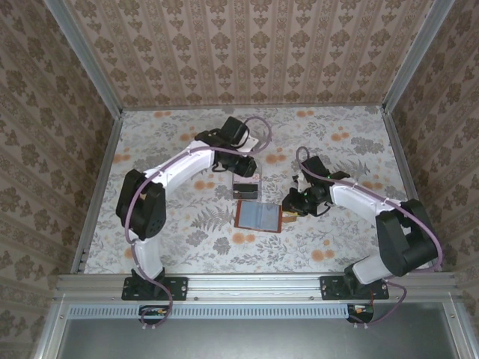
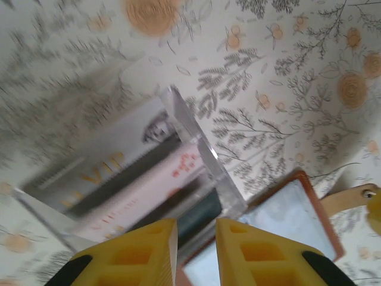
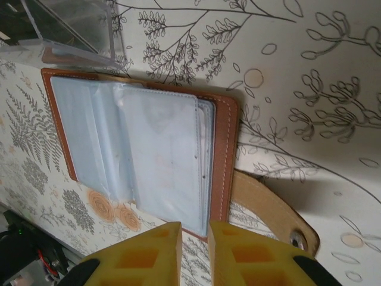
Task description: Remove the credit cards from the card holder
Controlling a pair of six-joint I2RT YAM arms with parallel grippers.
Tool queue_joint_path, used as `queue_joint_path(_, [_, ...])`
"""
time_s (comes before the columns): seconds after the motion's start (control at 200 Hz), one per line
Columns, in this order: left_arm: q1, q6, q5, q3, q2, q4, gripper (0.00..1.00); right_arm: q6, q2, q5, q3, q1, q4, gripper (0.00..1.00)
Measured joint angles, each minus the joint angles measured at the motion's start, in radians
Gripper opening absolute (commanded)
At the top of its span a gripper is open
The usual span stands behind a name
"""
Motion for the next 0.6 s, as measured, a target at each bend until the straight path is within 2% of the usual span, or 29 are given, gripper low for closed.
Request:
queue_joint_path(0.11, [-0.018,-0.172,0.030,-0.062,-0.006,0.058,0.22,0.007,0.037,-0.020,-0.004,0.000,0.035,0.17])
queue_joint_path(0.215, [-0.053,-0.278,0.039,-0.084,-0.006,0.090,0.22,0.015,0.072,-0.034,-0.004,0.000,0.061,0.17])
queue_joint_path(0.445, [-0.163,-0.412,0.063,-0.128,-0.005,0.173,0.22,0.013,0.107,-0.028,-0.005,0.000,0.076,0.16])
queue_joint_path(0.6, [-0.195,-0.469,0.073,-0.154,0.007,0.212,0.22,0.000,0.110,0.005,-0.011,0.000,0.071,0.16])
